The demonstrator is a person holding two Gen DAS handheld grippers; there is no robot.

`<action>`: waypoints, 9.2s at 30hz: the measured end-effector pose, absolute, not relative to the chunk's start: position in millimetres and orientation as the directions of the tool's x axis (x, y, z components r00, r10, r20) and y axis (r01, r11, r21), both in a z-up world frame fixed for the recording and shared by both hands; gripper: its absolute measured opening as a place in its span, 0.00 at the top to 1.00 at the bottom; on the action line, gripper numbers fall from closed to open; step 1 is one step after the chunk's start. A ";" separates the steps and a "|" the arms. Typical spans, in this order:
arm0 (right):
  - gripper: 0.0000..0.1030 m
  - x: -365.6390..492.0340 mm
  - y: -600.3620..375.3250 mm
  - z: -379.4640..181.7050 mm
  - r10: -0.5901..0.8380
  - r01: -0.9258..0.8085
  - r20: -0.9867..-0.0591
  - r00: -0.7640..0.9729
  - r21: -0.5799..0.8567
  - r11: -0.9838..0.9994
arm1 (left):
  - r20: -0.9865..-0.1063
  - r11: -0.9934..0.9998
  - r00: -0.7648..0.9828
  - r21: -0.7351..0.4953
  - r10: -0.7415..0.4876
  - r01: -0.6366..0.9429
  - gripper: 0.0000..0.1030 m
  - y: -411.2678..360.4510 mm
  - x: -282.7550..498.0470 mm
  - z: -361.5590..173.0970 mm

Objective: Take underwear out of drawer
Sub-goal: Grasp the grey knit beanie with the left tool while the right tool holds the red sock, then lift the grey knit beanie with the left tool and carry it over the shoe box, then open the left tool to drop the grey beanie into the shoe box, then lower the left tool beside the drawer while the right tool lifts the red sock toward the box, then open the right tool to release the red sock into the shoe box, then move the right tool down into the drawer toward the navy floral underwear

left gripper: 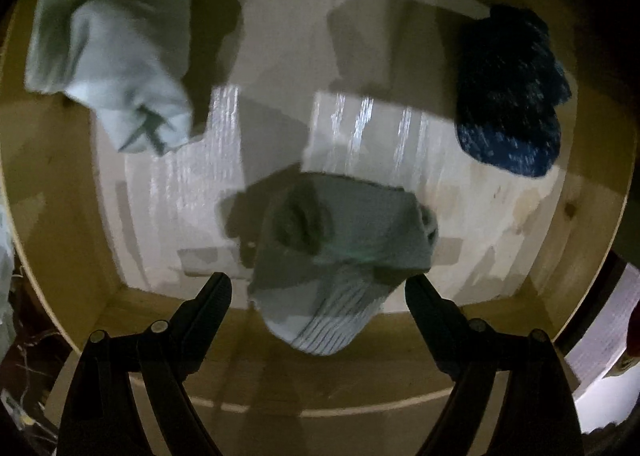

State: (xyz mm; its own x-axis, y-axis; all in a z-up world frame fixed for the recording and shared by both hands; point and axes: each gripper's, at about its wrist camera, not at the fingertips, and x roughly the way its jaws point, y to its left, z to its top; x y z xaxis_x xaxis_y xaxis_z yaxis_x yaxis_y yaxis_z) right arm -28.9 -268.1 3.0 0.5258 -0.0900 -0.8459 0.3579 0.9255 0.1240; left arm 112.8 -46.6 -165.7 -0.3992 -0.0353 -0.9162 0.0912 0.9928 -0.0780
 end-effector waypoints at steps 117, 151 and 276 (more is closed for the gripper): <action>0.64 -21.8 -265.5 -17.9 -0.098 0.351 -0.876 0.473 0.085 0.933 | -0.708 0.979 0.698 0.042 -0.111 0.198 0.34 3.5 151.6 192.1; 0.64 -9.4 -247.2 -31.1 -0.125 0.280 -0.872 0.473 0.015 0.960 | -0.796 0.949 0.583 -0.035 0.164 -0.314 0.25 150.0 82.8 33.3; 0.37 74.3 -92.2 -139.2 -0.169 -0.636 -0.889 0.426 -0.427 0.642 | -0.836 0.917 0.492 0.029 0.241 -0.399 0.19 186.7 81.6 38.6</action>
State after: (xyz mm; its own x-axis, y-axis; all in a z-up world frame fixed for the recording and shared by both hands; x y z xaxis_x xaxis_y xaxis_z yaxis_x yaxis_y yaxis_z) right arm 74.3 -92.2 -139.2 0.4257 -0.1692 -0.8889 -0.6364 0.6423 -0.4271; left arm 81.6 186.7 38.6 0.4924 0.2406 -0.8365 -0.3987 0.9166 0.0289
